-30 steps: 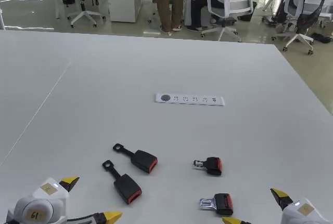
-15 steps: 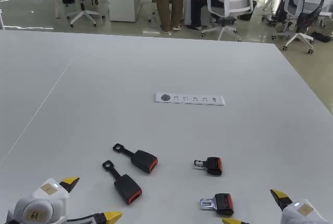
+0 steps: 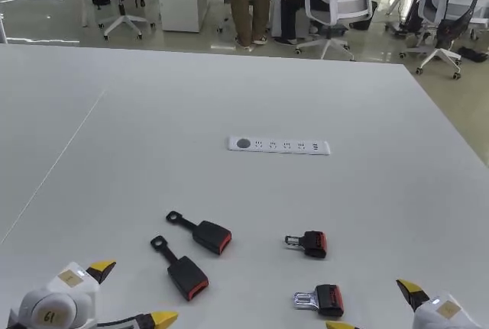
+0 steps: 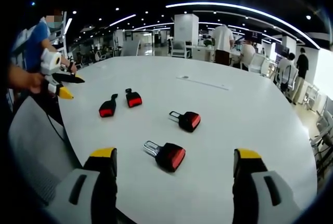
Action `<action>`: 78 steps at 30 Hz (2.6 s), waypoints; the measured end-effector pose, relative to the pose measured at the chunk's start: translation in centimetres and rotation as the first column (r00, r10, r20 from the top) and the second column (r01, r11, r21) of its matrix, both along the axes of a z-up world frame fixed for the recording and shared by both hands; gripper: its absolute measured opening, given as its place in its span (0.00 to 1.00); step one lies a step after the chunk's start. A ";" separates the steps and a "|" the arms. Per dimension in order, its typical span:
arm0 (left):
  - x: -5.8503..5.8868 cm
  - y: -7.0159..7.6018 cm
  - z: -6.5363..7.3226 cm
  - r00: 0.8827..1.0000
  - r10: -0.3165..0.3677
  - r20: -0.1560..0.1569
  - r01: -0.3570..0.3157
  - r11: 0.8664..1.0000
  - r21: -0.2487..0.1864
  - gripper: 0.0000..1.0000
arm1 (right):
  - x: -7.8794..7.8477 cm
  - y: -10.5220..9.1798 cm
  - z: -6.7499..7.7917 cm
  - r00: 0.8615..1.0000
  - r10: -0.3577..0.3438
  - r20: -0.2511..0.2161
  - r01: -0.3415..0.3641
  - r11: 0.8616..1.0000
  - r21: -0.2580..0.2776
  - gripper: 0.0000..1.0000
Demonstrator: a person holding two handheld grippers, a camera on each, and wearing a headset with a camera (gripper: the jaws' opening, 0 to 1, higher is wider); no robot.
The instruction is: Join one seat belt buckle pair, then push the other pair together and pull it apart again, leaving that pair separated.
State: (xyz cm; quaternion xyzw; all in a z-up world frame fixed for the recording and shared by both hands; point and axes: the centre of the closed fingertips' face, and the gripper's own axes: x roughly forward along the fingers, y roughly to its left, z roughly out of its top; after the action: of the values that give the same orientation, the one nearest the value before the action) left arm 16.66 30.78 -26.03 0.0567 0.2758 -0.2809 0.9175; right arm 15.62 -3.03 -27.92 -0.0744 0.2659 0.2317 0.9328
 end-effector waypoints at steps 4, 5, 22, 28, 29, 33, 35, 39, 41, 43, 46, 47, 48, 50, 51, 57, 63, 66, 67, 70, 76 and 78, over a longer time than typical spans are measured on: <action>0.1 0.0 -0.1 1.000 -0.006 0.000 0.006 1.000 0.006 0.89 | 0.0 0.0 0.0 1.000 0.003 -0.001 -0.003 1.000 0.000 0.94; 0.1 0.0 0.0 1.000 -0.006 0.001 0.006 1.000 0.005 0.89 | 0.0 0.0 0.0 1.000 0.002 -0.001 -0.002 1.000 0.001 0.94; 0.0 -0.3 -0.1 1.000 -0.012 -0.005 0.012 1.000 0.004 0.89 | -0.3 0.0 -0.3 1.000 0.002 -0.007 -0.002 1.000 0.003 0.94; -0.2 -0.2 -0.5 1.000 -0.010 -0.011 0.010 1.000 0.002 0.89 | -0.4 -0.1 -0.6 1.000 -0.001 -0.013 0.001 1.000 0.003 0.94; -0.2 -0.2 -0.6 1.000 -0.009 -0.012 0.009 1.000 0.003 0.89 | -0.4 -0.1 -0.6 1.000 -0.002 -0.014 0.002 1.000 0.004 0.94; -0.4 -0.2 -0.7 1.000 -0.009 -0.015 0.009 1.000 0.002 0.89 | -0.5 -0.1 -0.7 1.000 -0.002 -0.017 0.002 1.000 0.007 0.94; -0.5 -0.2 -0.8 1.000 -0.007 -0.018 0.007 1.000 0.003 0.89 | -0.6 0.0 -0.8 1.000 -0.001 -0.019 0.001 1.000 0.005 0.94; -0.7 -0.2 -1.0 1.000 -0.007 -0.023 0.007 1.000 0.003 0.89 | -0.7 0.0 -1.1 1.000 0.002 -0.025 -0.002 1.000 0.006 0.94; -0.7 -0.2 -1.2 1.000 -0.006 -0.026 0.006 1.000 0.003 0.89 | -0.8 0.0 -1.2 1.000 0.003 -0.028 -0.003 1.000 0.006 0.94; -0.8 -0.2 -1.2 1.000 -0.007 -0.028 0.007 1.000 0.004 0.89 | -1.0 0.0 -1.3 0.999 0.004 -0.033 -0.004 1.000 0.005 0.94; -0.9 -0.2 -1.4 0.999 -0.008 -0.032 0.008 1.000 0.004 0.89 | -1.0 0.0 -1.5 0.999 0.009 -0.037 -0.009 1.000 0.004 0.94; -0.9 -0.2 -1.4 0.999 -0.009 -0.031 0.009 1.000 0.005 0.89 | -1.1 -0.1 -1.5 0.999 0.010 -0.038 -0.010 1.000 0.001 0.94; -0.9 -0.2 -1.5 1.000 -0.010 -0.030 0.010 1.000 0.006 0.89 | -1.1 -0.1 -1.5 0.999 0.011 -0.040 -0.011 1.000 -0.001 0.94; -0.8 -0.2 -1.6 0.999 -0.011 -0.033 0.011 1.000 0.006 0.89 | -1.0 -0.2 -1.6 0.999 0.012 -0.041 -0.012 1.000 0.000 0.94; -0.8 -0.2 -1.7 0.999 -0.012 -0.034 0.012 1.000 0.006 0.89 | -1.0 -0.3 -1.7 0.999 0.012 -0.043 -0.012 1.000 -0.002 0.94; -0.6 -0.7 -2.0 0.998 -0.049 -0.038 0.050 0.998 0.028 0.89 | -0.8 -0.2 -1.9 0.998 0.029 -0.053 -0.029 1.000 -0.006 0.93; 0.0 -0.8 -2.1 0.994 -0.103 -0.035 0.105 0.992 0.067 0.90 | -0.5 0.2 -2.1 0.994 0.078 -0.071 -0.080 0.997 -0.015 0.93; 0.5 -0.8 -2.1 0.992 -0.124 -0.035 0.126 0.989 0.079 0.89 | -0.4 0.6 -2.4 0.989 0.121 -0.084 -0.124 0.992 -0.030 0.92; 0.7 -0.7 -2.3 0.990 -0.133 -0.038 0.136 0.987 0.082 0.89 | -0.3 0.7 -2.5 0.987 0.133 -0.092 -0.136 0.990 -0.033 0.92; 1.1 -0.8 -2.5 0.985 -0.167 -0.038 0.170 0.980 0.101 0.89 | 0.0 1.1 -2.6 0.981 0.165 -0.104 -0.169 0.985 -0.032 0.92; 1.8 -1.3 -3.4 0.969 -0.236 -0.076 0.244 0.963 0.119 0.89 | 0.3 1.9 -3.4 0.956 0.256 -0.143 -0.266 0.962 -0.055 0.88; 1.9 -1.5 -3.6 0.963 -0.255 -0.088 0.264 0.958 0.114 0.89 | 0.3 2.3 -4.0 0.932 0.318 -0.172 -0.336 0.938 -0.082 0.88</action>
State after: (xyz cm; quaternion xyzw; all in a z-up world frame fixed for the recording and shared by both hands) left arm 18.56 29.25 -29.66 0.1392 0.3159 -0.3830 0.8568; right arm 15.89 -0.78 -31.90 -0.1507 0.3345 0.3740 0.8518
